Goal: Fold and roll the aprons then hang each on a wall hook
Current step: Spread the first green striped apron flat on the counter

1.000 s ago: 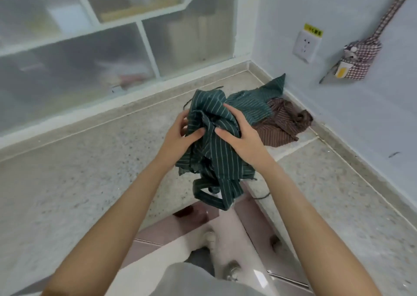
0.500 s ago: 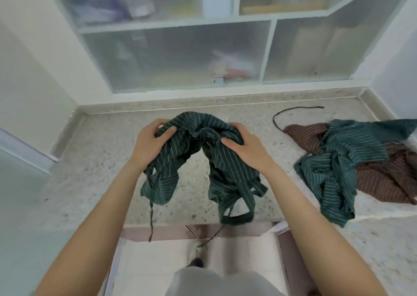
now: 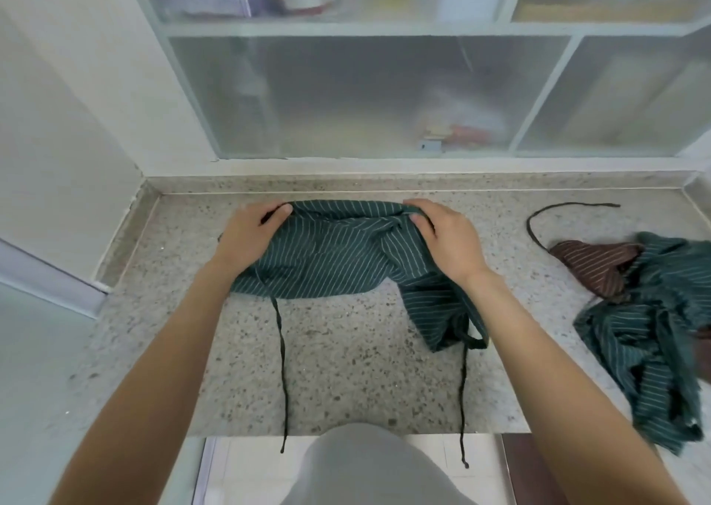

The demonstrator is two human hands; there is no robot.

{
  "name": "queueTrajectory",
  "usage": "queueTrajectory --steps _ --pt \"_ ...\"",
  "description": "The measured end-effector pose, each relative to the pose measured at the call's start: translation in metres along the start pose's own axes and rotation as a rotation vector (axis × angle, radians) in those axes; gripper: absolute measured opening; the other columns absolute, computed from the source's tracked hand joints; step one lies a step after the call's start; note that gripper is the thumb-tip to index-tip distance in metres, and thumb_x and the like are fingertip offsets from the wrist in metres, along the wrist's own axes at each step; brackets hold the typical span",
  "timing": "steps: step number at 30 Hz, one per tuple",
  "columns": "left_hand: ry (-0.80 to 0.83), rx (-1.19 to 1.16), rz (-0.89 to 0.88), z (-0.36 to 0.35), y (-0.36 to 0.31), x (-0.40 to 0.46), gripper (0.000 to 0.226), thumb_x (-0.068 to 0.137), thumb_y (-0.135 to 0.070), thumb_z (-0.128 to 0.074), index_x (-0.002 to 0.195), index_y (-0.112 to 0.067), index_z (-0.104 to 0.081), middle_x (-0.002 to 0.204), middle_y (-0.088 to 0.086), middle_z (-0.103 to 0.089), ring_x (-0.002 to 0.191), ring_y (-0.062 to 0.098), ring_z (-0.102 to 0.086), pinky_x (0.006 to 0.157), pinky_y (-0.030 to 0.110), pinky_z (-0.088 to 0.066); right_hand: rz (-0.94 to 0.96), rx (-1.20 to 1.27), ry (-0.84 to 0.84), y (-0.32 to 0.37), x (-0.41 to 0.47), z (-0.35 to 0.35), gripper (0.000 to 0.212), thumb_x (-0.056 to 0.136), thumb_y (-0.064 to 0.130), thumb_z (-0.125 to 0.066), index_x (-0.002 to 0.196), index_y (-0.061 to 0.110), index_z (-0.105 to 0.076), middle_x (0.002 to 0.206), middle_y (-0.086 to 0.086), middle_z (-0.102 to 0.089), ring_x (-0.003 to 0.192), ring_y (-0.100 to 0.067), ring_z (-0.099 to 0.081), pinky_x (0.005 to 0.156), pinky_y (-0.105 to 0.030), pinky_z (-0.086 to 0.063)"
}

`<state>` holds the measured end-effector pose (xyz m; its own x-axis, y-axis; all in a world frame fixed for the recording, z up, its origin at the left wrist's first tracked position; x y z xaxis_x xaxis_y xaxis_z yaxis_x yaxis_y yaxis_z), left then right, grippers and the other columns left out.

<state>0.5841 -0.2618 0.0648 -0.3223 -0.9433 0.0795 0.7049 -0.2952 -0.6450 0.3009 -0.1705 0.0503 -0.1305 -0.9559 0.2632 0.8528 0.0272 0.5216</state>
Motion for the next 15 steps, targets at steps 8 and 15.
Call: queueTrajectory --steps 8,15 --pt "0.247 0.000 0.005 -0.019 0.049 -0.044 0.024 0.095 -0.035 -0.047 0.089 -0.018 -0.063 0.073 -0.002 -0.063 0.065 0.007 -0.056 0.059 0.023 -0.038 0.081 0.078 0.554 -0.011 -0.054 -0.039 0.029 0.101 0.035 -0.036 0.112 0.021 -0.058 0.098 0.003 -0.066 0.087 -0.016 -0.061 0.074 -0.034 -0.047" --pt "0.592 0.098 0.103 -0.046 0.085 -0.118 0.015 0.089 -0.040 -0.058 0.086 -0.029 -0.069 0.072 -0.020 -0.064 0.064 -0.006 -0.057 0.059 0.013 -0.039 0.034 -0.058 0.983 -0.020 -0.127 -0.073 0.038 0.097 0.043 -0.043 0.126 0.024 -0.058 0.127 0.005 -0.059 0.115 -0.015 -0.054 0.096 -0.033 -0.043"
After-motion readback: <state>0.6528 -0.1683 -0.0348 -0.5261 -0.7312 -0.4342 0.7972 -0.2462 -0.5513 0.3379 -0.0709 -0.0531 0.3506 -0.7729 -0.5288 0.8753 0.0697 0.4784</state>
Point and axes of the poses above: each hand's wrist, its own x-axis towards the middle knuckle, its own z-axis out of the back of the hand, y = z × x, the point moved 1 cm from there along x, towards the middle knuckle
